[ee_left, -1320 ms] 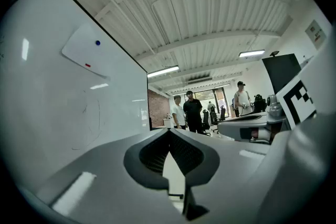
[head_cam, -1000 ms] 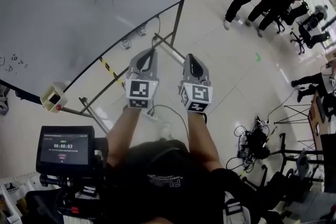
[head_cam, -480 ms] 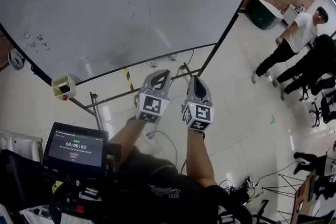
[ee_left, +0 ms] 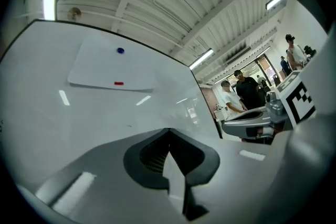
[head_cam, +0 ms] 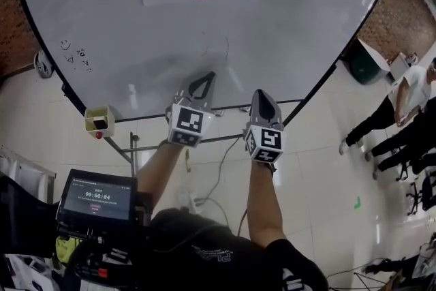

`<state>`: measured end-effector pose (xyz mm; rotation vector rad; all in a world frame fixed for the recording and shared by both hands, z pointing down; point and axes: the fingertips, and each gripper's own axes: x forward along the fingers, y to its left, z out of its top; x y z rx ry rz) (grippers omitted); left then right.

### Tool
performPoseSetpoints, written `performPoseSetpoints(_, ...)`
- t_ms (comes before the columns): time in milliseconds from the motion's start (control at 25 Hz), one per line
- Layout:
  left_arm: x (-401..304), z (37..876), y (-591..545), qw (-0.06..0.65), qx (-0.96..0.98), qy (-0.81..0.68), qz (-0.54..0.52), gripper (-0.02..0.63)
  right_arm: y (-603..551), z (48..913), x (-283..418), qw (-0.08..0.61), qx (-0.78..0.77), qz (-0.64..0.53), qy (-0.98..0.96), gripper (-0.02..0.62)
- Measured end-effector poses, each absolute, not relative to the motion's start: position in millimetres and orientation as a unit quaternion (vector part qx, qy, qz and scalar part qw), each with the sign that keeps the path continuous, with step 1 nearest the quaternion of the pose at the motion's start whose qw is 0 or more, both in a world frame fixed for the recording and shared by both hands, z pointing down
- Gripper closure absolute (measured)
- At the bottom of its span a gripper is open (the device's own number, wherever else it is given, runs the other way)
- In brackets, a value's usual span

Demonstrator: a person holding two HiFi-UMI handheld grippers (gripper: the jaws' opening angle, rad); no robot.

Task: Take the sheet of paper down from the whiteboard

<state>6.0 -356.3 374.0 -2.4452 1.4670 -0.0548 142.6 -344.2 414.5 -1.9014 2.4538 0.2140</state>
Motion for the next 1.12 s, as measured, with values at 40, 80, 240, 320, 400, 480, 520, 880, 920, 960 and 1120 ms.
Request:
performPoseSetpoints(40, -0.5, 356.9, -363.0, 0.149, -0.843, 0.518, -0.009, 0.604, -351.5, 402.9, 139.3, 0.022, -0.602, 0.068, 0.795, 0.581)
performPoseSetpoints(80, -4.9, 338.6, -368.2, 0.154, -0.838, 0.524, 0.003, 0.604, -357.1, 390.8, 136.1, 0.032, -0.592, 0.066, 0.803, 0.581)
performPoseSetpoints(240, -19.5, 272.5, -386.7, 0.202, -0.809, 0.552, 0.015, 0.604, -376.0, 348.3, 126.3, 0.057, -0.562, 0.071, 0.822, 0.581)
performPoseSetpoints(320, -27.2, 242.5, -402.1, 0.230, -0.795, 0.562, 0.013, 0.604, -393.2, 331.0, 120.8, 0.067, -0.552, 0.071, 0.828, 0.581)
performPoseSetpoints(400, -38.0, 216.5, -429.2, 0.248, -0.786, 0.567, 0.013, 0.604, -422.6, 317.5, 109.6, 0.078, -0.540, 0.063, 0.836, 0.581)
performPoseSetpoints(480, -46.5, 195.3, -450.0, 0.267, -0.778, 0.569, 0.013, 0.604, -445.2, 308.6, 99.1, 0.086, -0.529, 0.056, 0.842, 0.581)
performPoseSetpoints(520, -48.6, 185.2, -453.2, 0.275, -0.774, 0.570, 0.017, 0.604, -449.7, 304.7, 96.5, 0.090, -0.525, 0.055, 0.845, 0.581)
performPoseSetpoints(880, -52.6, 96.8, -435.1, 0.300, -0.770, 0.556, 0.091, 0.590, -459.0, 268.9, 90.2, 0.152, -0.467, 0.009, 0.871, 0.521)
performPoseSetpoints(920, -50.8, 88.9, -433.0, 0.312, -0.764, 0.558, 0.087, 0.560, -460.3, 264.8, 88.2, 0.164, -0.453, -0.004, 0.876, 0.499)
performPoseSetpoints(960, -48.6, 81.9, -432.7, 0.324, -0.757, 0.562, 0.080, 0.527, -461.6, 260.6, 86.7, 0.177, -0.439, -0.018, 0.881, 0.482)
performPoseSetpoints(1120, -42.3, 60.7, -439.5, 0.359, -0.729, 0.582, 0.044, 0.461, -463.9, 246.0, 86.3, 0.221, -0.401, -0.058, 0.887, 0.446)
